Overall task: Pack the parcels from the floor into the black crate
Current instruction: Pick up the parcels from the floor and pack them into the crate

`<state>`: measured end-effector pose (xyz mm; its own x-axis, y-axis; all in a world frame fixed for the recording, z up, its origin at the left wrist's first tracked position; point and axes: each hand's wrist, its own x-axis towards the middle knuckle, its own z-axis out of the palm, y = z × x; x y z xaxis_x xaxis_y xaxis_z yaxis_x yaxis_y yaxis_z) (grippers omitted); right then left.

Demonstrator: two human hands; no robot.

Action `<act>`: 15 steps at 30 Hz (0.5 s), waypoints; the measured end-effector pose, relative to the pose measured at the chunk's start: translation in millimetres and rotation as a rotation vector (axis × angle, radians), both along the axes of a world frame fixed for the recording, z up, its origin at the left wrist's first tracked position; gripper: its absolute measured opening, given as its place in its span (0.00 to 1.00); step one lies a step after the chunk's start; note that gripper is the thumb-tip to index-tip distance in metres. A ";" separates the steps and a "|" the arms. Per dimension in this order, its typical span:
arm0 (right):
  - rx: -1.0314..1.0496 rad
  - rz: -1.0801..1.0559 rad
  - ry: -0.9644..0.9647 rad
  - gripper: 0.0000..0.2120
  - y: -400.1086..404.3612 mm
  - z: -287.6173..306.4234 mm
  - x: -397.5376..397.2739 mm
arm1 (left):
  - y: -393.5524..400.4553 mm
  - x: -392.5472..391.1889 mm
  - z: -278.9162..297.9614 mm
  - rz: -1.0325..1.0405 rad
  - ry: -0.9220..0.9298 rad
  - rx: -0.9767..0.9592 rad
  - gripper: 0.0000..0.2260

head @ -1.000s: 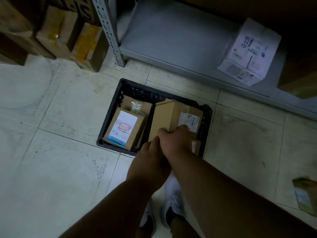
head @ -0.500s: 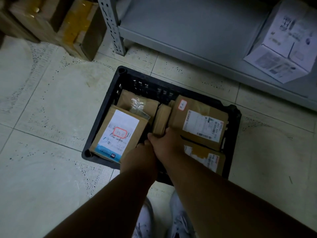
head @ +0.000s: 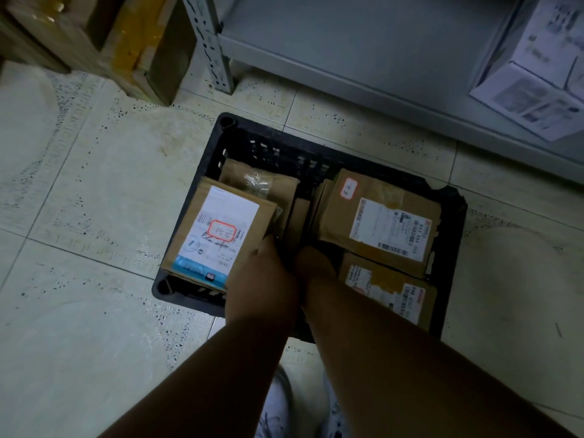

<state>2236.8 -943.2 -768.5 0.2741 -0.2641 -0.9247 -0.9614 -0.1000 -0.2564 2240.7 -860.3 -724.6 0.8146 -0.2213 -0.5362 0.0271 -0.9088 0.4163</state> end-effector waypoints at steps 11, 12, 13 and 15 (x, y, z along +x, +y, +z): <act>-0.179 0.146 -0.293 0.11 3.7 3.4 -14.1 | 21.0 14.2 9.5 -0.102 -0.396 -0.016 0.10; -0.261 0.150 -0.325 0.10 5.8 6.4 -18.7 | 25.7 19.9 6.9 -0.097 -0.447 0.036 0.15; -0.296 0.094 -0.386 0.11 8.2 13.9 -23.0 | 30.0 25.7 5.5 -0.090 -0.434 0.095 0.20; -0.337 -0.022 -0.536 0.13 15.1 27.4 -31.5 | 38.4 34.9 1.6 -0.151 -0.288 0.213 0.28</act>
<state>2205.3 -928.1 -741.0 0.6673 -0.5280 -0.5253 -0.7108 -0.2409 -0.6608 2275.6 -821.9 -723.0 0.9053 -0.2581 -0.3375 -0.2036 -0.9607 0.1886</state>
